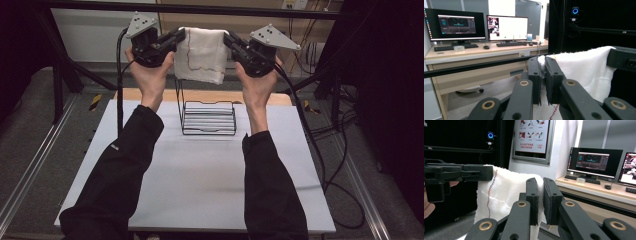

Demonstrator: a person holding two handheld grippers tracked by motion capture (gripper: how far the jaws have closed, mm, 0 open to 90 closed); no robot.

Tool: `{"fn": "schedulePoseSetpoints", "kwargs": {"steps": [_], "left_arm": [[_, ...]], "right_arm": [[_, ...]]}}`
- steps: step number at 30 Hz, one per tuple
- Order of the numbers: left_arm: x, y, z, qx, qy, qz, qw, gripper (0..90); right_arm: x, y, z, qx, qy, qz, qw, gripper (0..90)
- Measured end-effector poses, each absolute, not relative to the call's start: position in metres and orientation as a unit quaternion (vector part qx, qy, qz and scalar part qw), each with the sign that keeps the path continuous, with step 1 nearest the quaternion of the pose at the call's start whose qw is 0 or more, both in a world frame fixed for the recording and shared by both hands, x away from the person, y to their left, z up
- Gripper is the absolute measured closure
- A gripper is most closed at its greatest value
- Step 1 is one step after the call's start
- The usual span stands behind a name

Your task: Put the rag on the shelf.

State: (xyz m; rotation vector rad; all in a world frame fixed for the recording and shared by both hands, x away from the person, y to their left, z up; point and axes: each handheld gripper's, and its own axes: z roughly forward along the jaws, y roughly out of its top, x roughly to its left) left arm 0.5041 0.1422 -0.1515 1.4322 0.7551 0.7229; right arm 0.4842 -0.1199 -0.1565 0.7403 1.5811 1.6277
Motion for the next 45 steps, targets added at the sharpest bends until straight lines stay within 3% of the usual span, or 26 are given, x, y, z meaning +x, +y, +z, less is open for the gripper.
{"fn": "schedulePoseSetpoints", "kwargs": {"steps": [16, 45], "left_arm": [[0.525, 0.143, -0.156, 0.628, 0.339, 0.316, 0.625, 84.0], [0.538, 0.151, -0.181, 0.643, 0.348, 0.338, 0.593, 84.1]], "right_arm": [[0.515, -0.119, -0.161, 0.294, 0.622, 0.627, 0.366, 83.5], [0.536, -0.107, -0.18, 0.291, 0.648, 0.608, 0.356, 83.5]]}}
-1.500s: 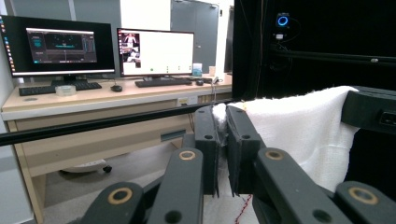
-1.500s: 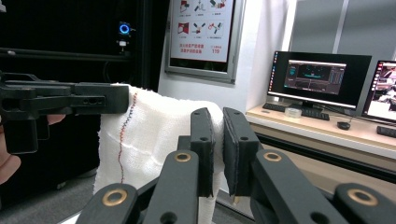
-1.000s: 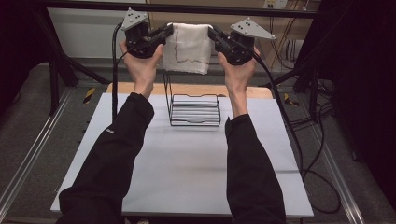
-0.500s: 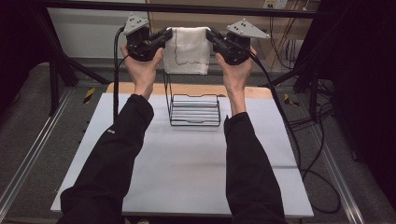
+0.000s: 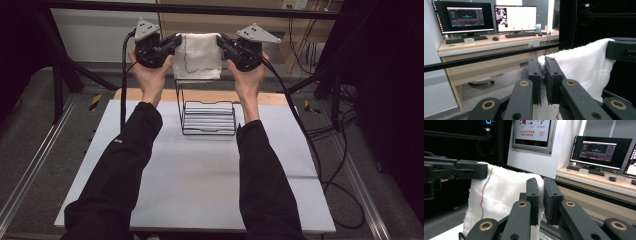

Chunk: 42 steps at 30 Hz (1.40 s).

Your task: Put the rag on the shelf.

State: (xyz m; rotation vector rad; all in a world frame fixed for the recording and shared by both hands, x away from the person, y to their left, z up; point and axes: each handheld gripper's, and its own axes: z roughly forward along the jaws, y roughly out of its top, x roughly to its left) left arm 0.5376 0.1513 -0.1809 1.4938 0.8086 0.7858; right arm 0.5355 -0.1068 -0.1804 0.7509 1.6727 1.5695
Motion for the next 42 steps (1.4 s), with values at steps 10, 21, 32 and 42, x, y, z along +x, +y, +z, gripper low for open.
{"fn": "schedulePoseSetpoints", "kwargs": {"steps": [10, 21, 32, 42], "left_arm": [[0.532, 0.142, -0.2, 0.658, 0.335, 0.323, 0.592, 84.0], [0.523, 0.125, -0.215, 0.674, 0.316, 0.313, 0.59, 84.0], [0.517, 0.134, -0.22, 0.679, 0.321, 0.303, 0.587, 83.7], [0.503, 0.141, -0.222, 0.692, 0.318, 0.278, 0.586, 83.1]], "right_arm": [[0.53, -0.117, -0.195, 0.291, 0.659, 0.596, 0.354, 83.4], [0.517, -0.141, -0.211, 0.299, 0.666, 0.591, 0.343, 83.4], [0.51, -0.137, -0.216, 0.292, 0.672, 0.592, 0.335, 83.3], [0.496, -0.137, -0.218, 0.28, 0.686, 0.586, 0.33, 83.0]]}}
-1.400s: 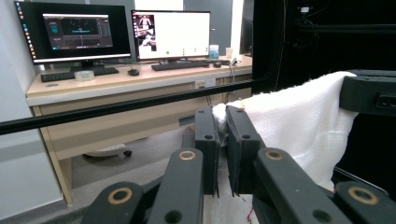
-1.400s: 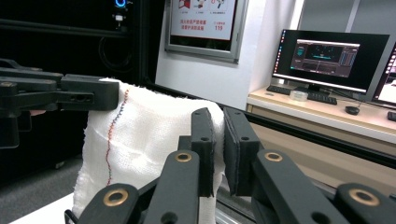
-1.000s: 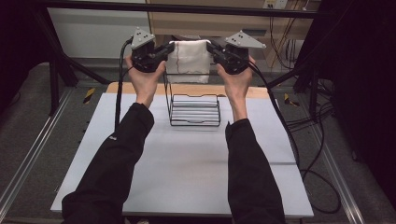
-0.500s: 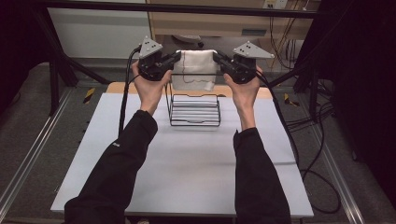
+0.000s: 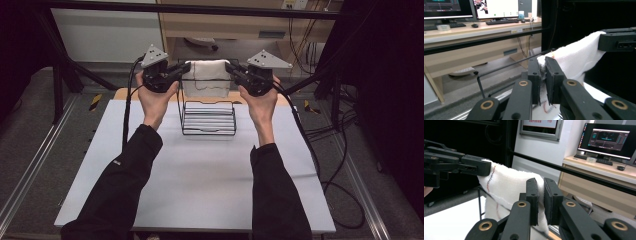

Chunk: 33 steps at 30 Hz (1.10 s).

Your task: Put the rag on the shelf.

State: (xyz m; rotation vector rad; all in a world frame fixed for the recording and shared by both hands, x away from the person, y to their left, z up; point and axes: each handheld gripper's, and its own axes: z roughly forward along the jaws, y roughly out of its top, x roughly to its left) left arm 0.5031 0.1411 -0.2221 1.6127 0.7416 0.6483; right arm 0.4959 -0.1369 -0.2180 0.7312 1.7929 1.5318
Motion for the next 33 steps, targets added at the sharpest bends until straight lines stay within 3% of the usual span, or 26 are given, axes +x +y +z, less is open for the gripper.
{"fn": "schedulePoseSetpoints", "kwargs": {"steps": [20, 29, 33], "left_arm": [[0.478, 0.148, -0.233, 0.731, 0.317, 0.25, 0.55, 80.5], [0.475, 0.163, -0.211, 0.723, 0.32, 0.244, 0.562, 75.2], [0.481, 0.164, -0.197, 0.719, 0.334, 0.243, 0.559, 77.1]], "right_arm": [[0.469, -0.136, -0.239, 0.272, 0.714, 0.565, 0.312, 82.9], [0.468, -0.137, -0.248, 0.269, 0.716, 0.567, 0.305, 83.0], [0.468, -0.137, -0.25, 0.268, 0.717, 0.567, 0.304, 83.0]]}}
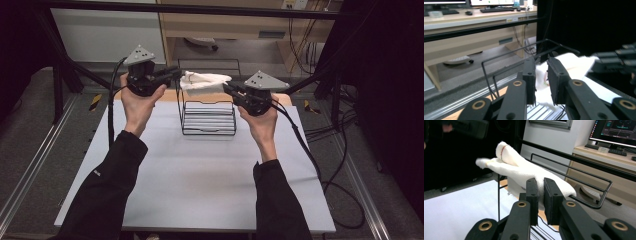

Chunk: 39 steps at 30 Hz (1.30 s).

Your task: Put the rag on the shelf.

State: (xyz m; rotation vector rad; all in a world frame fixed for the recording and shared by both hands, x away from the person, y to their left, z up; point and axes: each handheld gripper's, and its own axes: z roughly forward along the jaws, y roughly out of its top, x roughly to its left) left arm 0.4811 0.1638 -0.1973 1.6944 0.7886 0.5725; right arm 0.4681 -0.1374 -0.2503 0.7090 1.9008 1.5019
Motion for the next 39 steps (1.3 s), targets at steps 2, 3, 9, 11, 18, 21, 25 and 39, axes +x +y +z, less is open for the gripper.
{"fn": "schedulePoseSetpoints", "kwargs": {"steps": [2, 3, 9, 11, 18, 21, 25, 39], "left_arm": [[0.487, 0.16, -0.193, 0.721, 0.339, 0.245, 0.552, 79.7], [0.49, 0.158, -0.192, 0.723, 0.341, 0.242, 0.55, 81.2], [0.509, 0.138, -0.194, 0.74, 0.344, 0.236, 0.528, 87.0], [0.516, 0.133, -0.196, 0.746, 0.347, 0.227, 0.521, 88.5], [0.518, 0.129, -0.209, 0.766, 0.339, 0.196, 0.51, 89.9], [0.51, 0.131, -0.216, 0.77, 0.328, 0.197, 0.509, 90.0], [0.504, 0.135, -0.223, 0.773, 0.323, 0.193, 0.51, 90.0], [0.501, 0.132, -0.238, 0.782, 0.319, 0.208, 0.494, 90.0]], "right_arm": [[0.468, -0.138, -0.251, 0.267, 0.717, 0.567, 0.304, 83.0], [0.467, -0.138, -0.252, 0.265, 0.718, 0.567, 0.305, 83.0], [0.468, -0.139, -0.255, 0.264, 0.718, 0.569, 0.3, 82.9], [0.468, -0.14, -0.256, 0.263, 0.719, 0.57, 0.299, 82.9], [0.468, -0.14, -0.258, 0.26, 0.722, 0.567, 0.299, 82.7], [0.467, -0.14, -0.258, 0.26, 0.725, 0.564, 0.298, 82.0], [0.467, -0.139, -0.259, 0.26, 0.73, 0.558, 0.298, 81.1], [0.461, -0.142, -0.257, 0.269, 0.722, 0.577, 0.273, 65.2]]}}
